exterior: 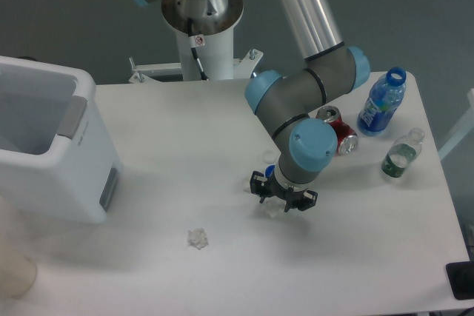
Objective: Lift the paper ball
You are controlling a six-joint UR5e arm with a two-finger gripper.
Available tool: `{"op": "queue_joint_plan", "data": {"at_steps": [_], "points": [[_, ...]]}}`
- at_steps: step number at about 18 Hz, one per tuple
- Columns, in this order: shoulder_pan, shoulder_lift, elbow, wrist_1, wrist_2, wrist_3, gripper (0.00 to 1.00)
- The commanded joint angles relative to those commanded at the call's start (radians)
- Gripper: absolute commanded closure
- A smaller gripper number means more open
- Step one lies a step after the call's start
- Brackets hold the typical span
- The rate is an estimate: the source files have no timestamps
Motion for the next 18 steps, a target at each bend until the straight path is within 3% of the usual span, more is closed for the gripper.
{"op": "queue_joint_plan", "data": {"at_steps": [2, 6, 8, 9, 10, 15, 18], "points": [[0.000, -0.002, 0.000, 0.000, 0.000, -0.002, 0.55], [0.000, 0.002, 0.006, 0.000, -0.002, -0.003, 0.85], [0.003, 0.006, 0.024, -0.002, -0.002, 0.000, 0.85], [0.005, 0.011, 0.035, -0.003, -0.003, -0.003, 0.79], [0.008, 0.012, 0.047, -0.003, -0.003, -0.003, 0.79], [0.026, 0.043, 0.084, -0.003, 0.023, 0.009, 0.96], [0.057, 0.083, 0.110, -0.008, 0.035, 0.107, 1.00]]}}
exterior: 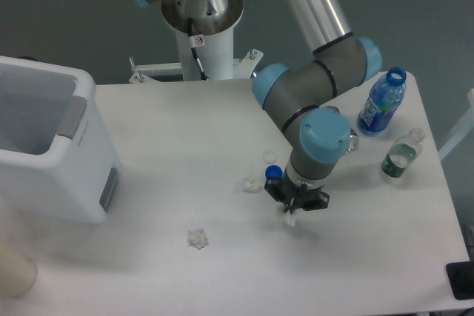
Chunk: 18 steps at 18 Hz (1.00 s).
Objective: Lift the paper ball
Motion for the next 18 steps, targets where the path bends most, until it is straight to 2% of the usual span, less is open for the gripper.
{"op": "queue_joint_plan", "data": {"at_steps": [4, 5, 8, 12, 14, 18], "points": [[0.034, 0.046, 0.049, -0.014, 0.034, 0.106, 1.00], [0.037, 0.057, 0.063, -0.032, 0.049, 0.126, 1.00], [0.052, 0.061, 0.141, -0.171, 0.075, 0.212, 1.00], [0.080, 0.091, 0.181, -0.235, 0.071, 0.261, 1.00], [0.089, 0.095, 0.207, -0.297, 0.057, 0.281, 1.00], [0.095, 0.129, 0.209, -0.344, 0.032, 0.304, 1.00]]}}
